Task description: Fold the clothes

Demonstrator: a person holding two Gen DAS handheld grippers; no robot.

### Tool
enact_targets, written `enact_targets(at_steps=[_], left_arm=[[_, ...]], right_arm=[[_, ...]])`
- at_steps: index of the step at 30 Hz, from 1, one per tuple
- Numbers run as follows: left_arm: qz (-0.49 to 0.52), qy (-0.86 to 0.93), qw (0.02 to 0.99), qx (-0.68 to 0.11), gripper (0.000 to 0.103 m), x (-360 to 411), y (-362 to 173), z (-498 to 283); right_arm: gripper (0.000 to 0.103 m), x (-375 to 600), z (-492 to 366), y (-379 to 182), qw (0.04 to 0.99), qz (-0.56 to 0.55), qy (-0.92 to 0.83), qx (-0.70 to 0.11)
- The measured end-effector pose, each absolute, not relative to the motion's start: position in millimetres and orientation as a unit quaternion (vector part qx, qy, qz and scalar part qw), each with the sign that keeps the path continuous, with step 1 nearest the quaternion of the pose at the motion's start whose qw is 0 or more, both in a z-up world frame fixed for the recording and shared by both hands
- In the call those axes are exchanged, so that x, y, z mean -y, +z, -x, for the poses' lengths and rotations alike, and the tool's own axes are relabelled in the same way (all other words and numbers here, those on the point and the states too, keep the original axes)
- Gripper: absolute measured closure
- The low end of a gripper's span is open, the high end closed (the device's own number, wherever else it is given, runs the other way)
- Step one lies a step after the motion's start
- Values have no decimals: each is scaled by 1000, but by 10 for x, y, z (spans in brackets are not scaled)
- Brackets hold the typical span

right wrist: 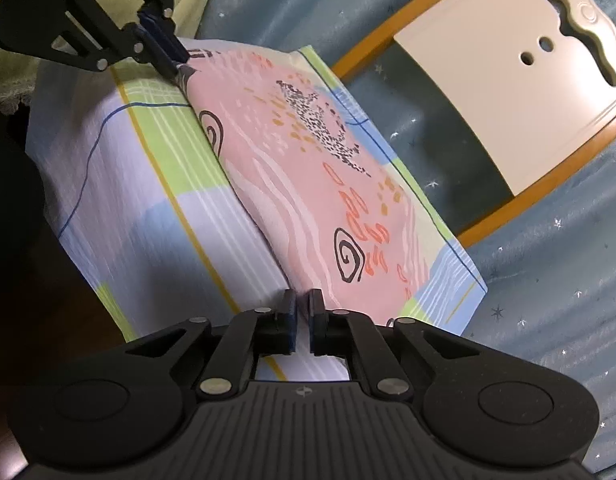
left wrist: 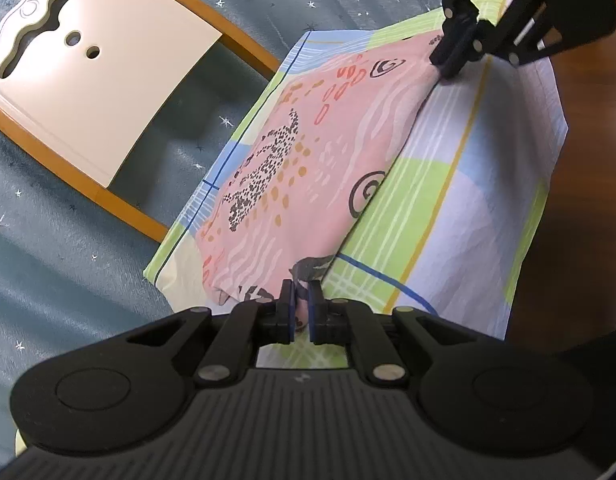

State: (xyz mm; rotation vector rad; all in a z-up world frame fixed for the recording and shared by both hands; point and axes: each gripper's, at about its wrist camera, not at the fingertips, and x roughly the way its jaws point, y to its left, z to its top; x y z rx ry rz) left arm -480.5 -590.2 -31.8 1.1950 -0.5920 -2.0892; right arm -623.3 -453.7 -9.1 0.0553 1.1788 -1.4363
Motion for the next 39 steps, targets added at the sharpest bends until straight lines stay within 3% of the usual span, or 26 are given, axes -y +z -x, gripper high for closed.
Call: enact_targets(at_steps=[3, 5, 8, 15, 22, 29, 39], left_arm=[[-430, -816, 335, 192, 96, 5887, -175, 4728], [-405, -830, 348, 162, 95, 5920, -65, 4690], [-381, -841, 363, 125, 82, 6049, 38, 4706], [-414, -838, 347, 77, 82, 6310, -141, 4851], [-409, -835, 358, 85, 81, 6271, -163, 4827], [-381, -837, 385, 80, 81, 6322, -98, 4820], [-342, -869, 356, -32, 80, 7109, 47, 4879]], right_arm=[[82, 4487, 6285, 38, 611, -46, -635, -470], [80, 4479, 6350, 142, 622, -66, -650, -432], [80, 4563, 6481, 221, 634, -110, -667, -375], [80, 4835, 6802, 196, 641, -230, -674, -288], [80, 5072, 7090, 424, 640, -247, -698, -205], [80, 5567, 7210, 259, 634, -278, -694, -199], [81, 5738, 7249, 132, 614, -294, -705, -198]])
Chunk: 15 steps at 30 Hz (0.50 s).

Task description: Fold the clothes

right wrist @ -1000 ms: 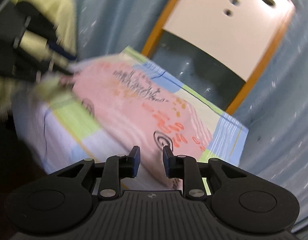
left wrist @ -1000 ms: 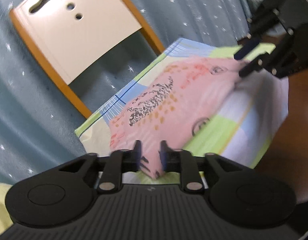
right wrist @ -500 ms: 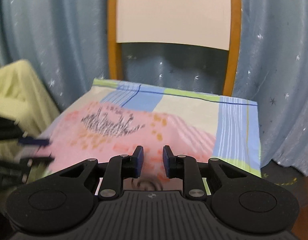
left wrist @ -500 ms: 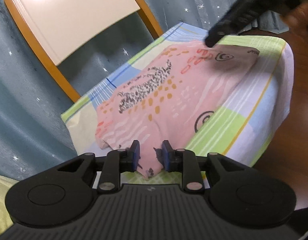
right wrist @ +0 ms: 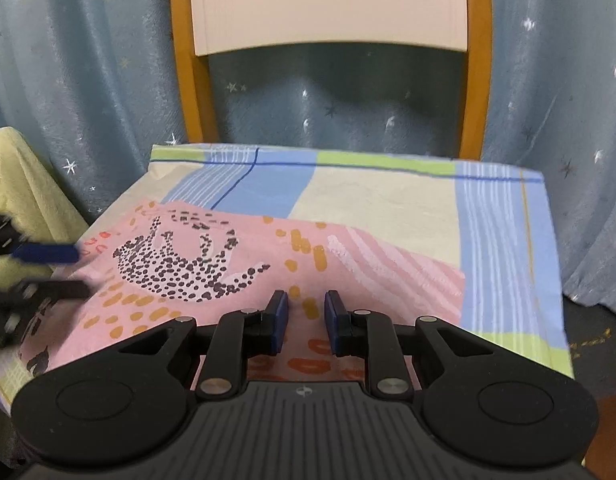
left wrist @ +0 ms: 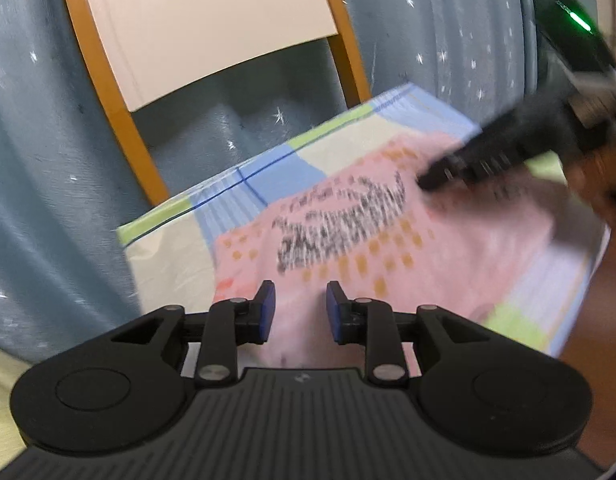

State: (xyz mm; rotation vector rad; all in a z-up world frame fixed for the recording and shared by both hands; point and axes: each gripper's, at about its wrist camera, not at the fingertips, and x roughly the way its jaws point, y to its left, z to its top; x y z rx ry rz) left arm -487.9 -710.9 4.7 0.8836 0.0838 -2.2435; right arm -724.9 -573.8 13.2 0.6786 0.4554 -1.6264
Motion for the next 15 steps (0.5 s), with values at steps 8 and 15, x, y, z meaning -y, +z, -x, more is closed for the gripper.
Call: enact_targets(at_steps=[8, 15], left_arm=[[-333, -875, 335, -106, 76, 7633, -56, 5087], [-319, -870, 348, -140, 60, 7847, -106, 4890]], right_arm=[[81, 5867, 7372, 107, 604, -316, -709, -179], [75, 5904, 7553, 60, 585, -330, -723, -162]])
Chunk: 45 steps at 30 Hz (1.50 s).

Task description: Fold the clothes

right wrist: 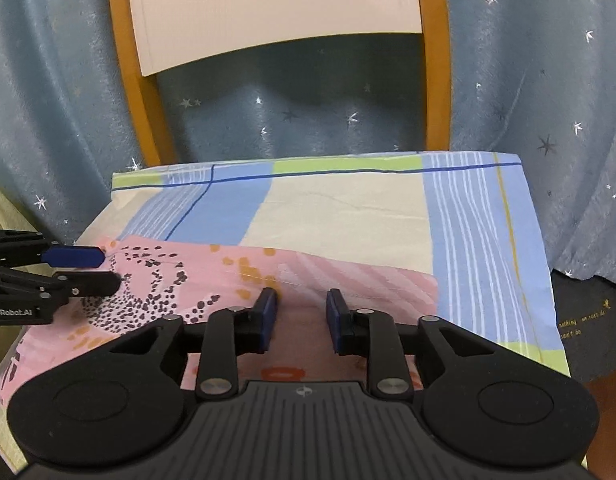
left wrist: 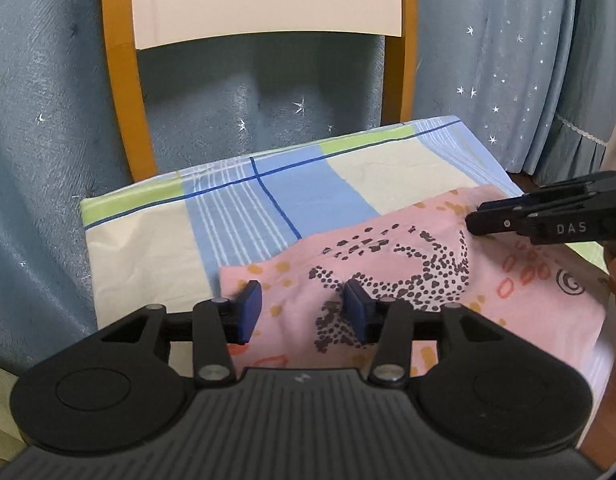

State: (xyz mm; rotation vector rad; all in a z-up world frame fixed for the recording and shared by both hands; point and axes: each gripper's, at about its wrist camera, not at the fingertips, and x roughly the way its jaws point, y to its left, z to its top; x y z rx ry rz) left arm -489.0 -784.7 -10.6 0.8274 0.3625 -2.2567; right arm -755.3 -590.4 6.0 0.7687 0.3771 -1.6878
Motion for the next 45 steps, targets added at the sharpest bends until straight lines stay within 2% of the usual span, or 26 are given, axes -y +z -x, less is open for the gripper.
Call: enact_targets(at_steps=[3, 4, 6, 12, 20, 23, 28, 32, 38, 40, 42, 45], left_arm=[[-319, -866, 359, -137, 61, 7859, -56, 4867], [-317, -862, 372, -136, 68, 7870, -22, 4845], [-311, -852, 395, -144, 73, 7864, 63, 4748], [-287, -865, 382, -149, 73, 7339, 245, 4604], [-326, -857, 374, -139, 73, 6851, -58, 4808], [-328, -855, 381, -130, 73, 6761, 7, 4794], [-306, -857, 390, -138, 65, 6496, 160, 4685], [-316, -852, 388, -153, 65, 6352, 64, 4697], [-334, -847, 392, -133, 63, 6237, -68, 4739], [-331, -846, 393, -142, 63, 6218, -38, 4723], [-327, -846, 395, -145, 61, 6168, -11, 4690], [-323, -843, 401, -155, 60, 6102, -2, 4633]], right_arm=[[73, 5885, 7556, 86, 577, -320, -731, -173], [73, 5868, 7550, 105, 571, -316, -737, -175], [73, 5809, 7532, 146, 561, -314, -746, -173], [73, 5442, 7202, 267, 582, -317, -738, -132], [71, 5295, 7039, 163, 577, -344, -729, -131], [70, 5211, 7004, 234, 574, -341, -735, -121], [70, 4986, 6840, 285, 571, -343, -739, -103], [70, 4879, 6739, 228, 566, -352, -739, -99], [70, 4810, 6677, 238, 560, -348, -744, -111], [67, 4785, 6650, 260, 558, -346, -746, -116], [57, 4755, 6622, 274, 556, -344, -747, -121], [50, 4705, 6582, 248, 552, -346, -748, -127]])
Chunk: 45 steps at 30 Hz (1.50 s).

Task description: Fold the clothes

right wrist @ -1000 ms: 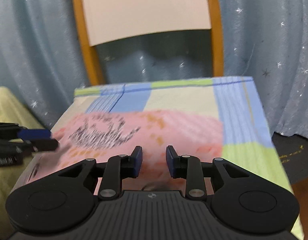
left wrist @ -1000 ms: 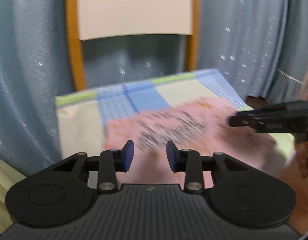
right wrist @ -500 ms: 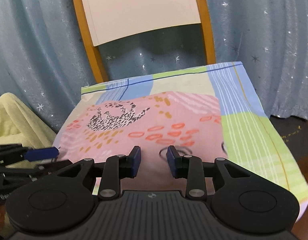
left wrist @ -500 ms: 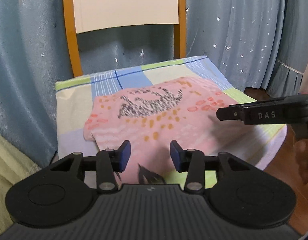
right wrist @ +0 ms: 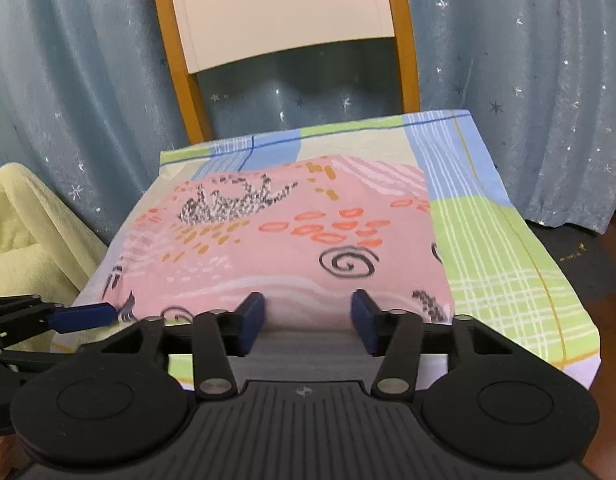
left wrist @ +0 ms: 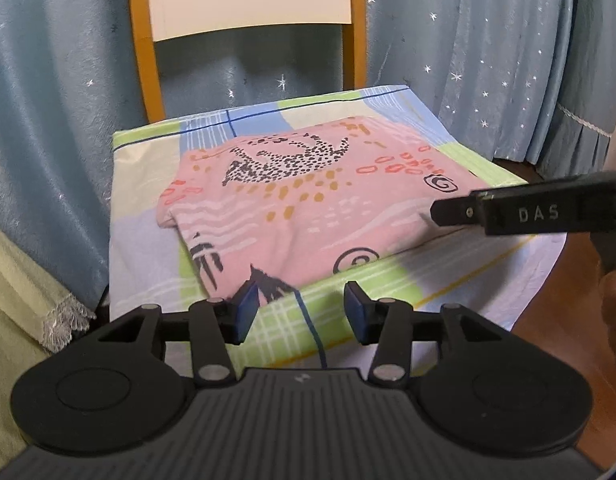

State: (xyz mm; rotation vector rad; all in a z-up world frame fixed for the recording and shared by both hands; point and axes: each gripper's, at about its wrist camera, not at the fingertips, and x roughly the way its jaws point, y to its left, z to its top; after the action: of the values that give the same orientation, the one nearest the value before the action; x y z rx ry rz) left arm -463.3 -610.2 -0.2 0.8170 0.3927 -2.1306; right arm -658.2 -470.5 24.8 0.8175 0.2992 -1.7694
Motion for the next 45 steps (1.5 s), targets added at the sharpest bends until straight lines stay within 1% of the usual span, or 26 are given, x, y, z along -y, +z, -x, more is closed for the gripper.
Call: enact_targets(at_steps=[1, 2, 3, 4, 6, 7, 8, 10, 11, 12, 28, 45], left_arm=[[-321, -841, 405, -159, 56, 6076, 0, 4618], [-320, -839, 410, -161, 52, 6054, 6, 4608], [-316, -838, 413, -163, 41, 6027, 17, 4594], [-312, -838, 416, -165, 35, 5997, 30, 4578], [-303, -838, 421, -168, 32, 5932, 67, 4552], [-299, -839, 422, -169, 25, 5899, 87, 4545], [-295, -840, 423, -169, 20, 5875, 105, 4541], [-286, -841, 426, -172, 2, 5835, 134, 4536], [-283, -841, 428, -172, 1, 5823, 143, 4538], [-282, -840, 429, -173, 1, 5812, 150, 4542], [-286, -830, 424, -222, 1, 5849, 166, 4527], [-287, -824, 438, -214, 1, 5796, 147, 4521]], right_arm=[[50, 4684, 6567, 243, 551, -347, -748, -127], [46, 4661, 6552, 241, 551, -348, -748, -128], [41, 4633, 6534, 244, 551, -347, -748, -127], [37, 4601, 6514, 249, 549, -345, -750, -127], [16, 4534, 6478, 268, 547, -339, -756, -123], [11, 4502, 6461, 279, 546, -335, -758, -122], [7, 4473, 6444, 291, 546, -331, -760, -122], [5, 4419, 6413, 315, 545, -325, -763, -123], [2, 4400, 6405, 327, 544, -324, -764, -123], [2, 4381, 6400, 336, 543, -322, -765, -123], [2, 4172, 6327, 344, 533, -320, -772, -130], [2, 4138, 6315, 371, 530, -312, -778, -130]])
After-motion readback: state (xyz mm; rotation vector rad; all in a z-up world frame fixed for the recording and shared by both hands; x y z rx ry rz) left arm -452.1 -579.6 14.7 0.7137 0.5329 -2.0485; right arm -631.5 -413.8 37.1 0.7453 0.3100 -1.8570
